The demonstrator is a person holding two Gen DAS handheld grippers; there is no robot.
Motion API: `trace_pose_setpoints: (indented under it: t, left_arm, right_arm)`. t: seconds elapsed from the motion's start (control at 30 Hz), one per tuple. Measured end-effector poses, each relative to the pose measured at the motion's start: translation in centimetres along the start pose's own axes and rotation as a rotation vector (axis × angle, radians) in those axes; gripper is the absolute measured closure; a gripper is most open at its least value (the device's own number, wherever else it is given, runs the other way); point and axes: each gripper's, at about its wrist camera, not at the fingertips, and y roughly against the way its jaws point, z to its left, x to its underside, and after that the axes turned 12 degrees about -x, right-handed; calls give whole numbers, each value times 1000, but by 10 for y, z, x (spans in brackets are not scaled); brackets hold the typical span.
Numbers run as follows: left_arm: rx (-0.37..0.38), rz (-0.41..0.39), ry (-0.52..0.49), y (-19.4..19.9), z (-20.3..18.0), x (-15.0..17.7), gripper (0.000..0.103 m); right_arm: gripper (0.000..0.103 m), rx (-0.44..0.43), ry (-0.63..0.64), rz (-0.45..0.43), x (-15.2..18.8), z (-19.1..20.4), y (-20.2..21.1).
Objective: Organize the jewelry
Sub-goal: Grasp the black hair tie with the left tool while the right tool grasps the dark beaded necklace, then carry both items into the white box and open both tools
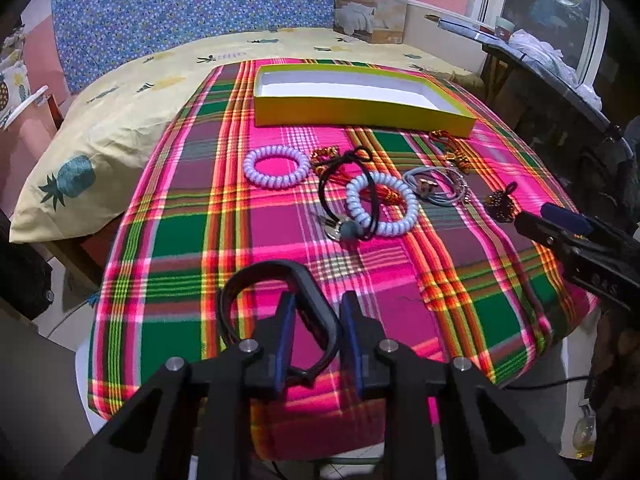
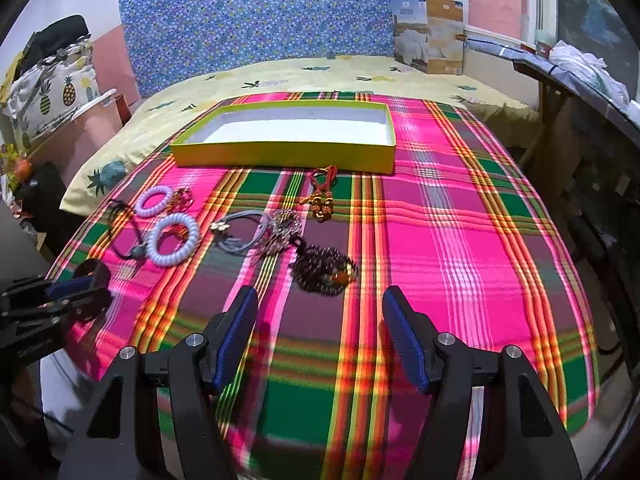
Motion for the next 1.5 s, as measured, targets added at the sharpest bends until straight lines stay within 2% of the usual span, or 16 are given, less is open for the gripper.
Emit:
trace_pose_setpoints:
  t: [0.17, 0.27, 0.3, 0.7, 0.87, 0.93, 1.13, 1.33, 1.5]
  left_arm:
    - [-6, -8, 3, -4, 5, -4, 85]
    - [-9, -12, 6, -6, 7, -7, 89]
    - [-7, -13, 8, -7, 8, -8, 89]
    - [14, -30, 30, -9, 19, -17, 90]
    - [19, -41, 51, -7, 26, -20, 90]
    - [21, -46, 54, -6, 28, -22, 90]
    - [23, -72, 60, -1, 31, -33, 90]
    - [32, -115, 43, 3, 29, -57, 90]
    - [37, -162, 16, 3, 23, -87, 90]
  right_arm:
    - [40, -15, -10, 19, -7, -7, -15]
    - [50, -30, -20, 40, -10, -11, -24]
    - [56, -35, -24, 51, -10, -12, -28]
    - [77, -32, -8, 32, -16, -13, -24]
    - [79, -40, -5, 32, -17, -13, -23]
    - [83, -44, -6, 24, -17, -13, -21]
    - [84, -61, -1, 13, -23, -11, -17]
    - [84, -80, 13, -13, -40, -10, -14]
    - [84, -81, 53, -49, -68, -10, -13]
